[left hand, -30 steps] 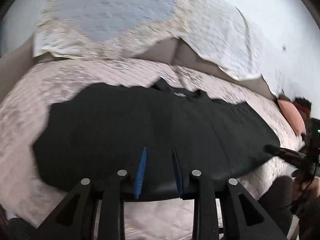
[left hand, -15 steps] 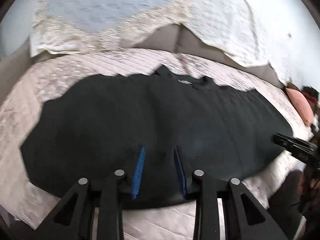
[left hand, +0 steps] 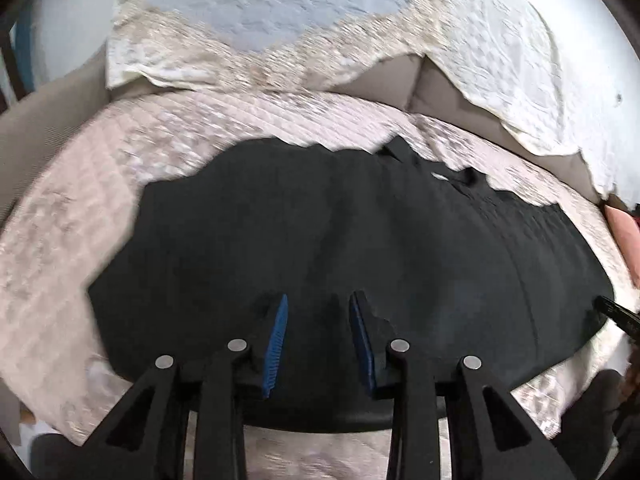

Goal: Fold large clothes

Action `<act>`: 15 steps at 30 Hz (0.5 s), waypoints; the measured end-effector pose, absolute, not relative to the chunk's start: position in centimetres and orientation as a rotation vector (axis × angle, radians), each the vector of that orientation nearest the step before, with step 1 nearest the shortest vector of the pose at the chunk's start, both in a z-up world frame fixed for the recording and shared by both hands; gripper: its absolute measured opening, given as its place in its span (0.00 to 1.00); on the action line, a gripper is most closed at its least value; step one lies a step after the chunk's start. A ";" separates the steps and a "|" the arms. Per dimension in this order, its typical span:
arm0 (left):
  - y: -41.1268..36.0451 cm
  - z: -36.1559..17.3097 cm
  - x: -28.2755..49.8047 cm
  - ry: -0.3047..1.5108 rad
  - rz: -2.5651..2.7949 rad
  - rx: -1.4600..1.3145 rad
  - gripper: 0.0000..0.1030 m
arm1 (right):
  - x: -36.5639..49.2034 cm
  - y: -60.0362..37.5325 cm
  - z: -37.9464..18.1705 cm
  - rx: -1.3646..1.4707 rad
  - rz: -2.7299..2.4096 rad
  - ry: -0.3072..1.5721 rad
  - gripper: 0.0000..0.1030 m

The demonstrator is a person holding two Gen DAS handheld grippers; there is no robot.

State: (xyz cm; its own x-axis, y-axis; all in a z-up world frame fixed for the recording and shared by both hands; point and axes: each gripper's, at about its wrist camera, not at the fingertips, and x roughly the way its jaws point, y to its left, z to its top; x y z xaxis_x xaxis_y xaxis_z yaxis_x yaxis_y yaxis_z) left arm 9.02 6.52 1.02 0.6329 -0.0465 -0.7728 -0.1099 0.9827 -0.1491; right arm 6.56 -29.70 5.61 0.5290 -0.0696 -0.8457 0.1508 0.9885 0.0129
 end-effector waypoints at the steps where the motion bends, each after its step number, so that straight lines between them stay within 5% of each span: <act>1: 7.0 1.1 8.9 0.881 0.058 -0.180 0.33 | 6.5 -30.3 5.5 0.095 -0.147 1.006 0.22; 15: 9.2 -1.6 8.8 0.889 0.133 -0.194 0.35 | 6.5 -32.1 3.0 0.138 -0.178 1.045 0.22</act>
State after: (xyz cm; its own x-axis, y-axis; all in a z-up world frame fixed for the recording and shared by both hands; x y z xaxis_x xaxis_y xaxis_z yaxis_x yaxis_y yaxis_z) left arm 8.81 9.25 -1.56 0.6236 0.0345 -0.7810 -0.1950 0.9743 -0.1127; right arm 6.49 -32.05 3.05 0.4897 -0.0806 -0.8682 0.2113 0.9770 0.0285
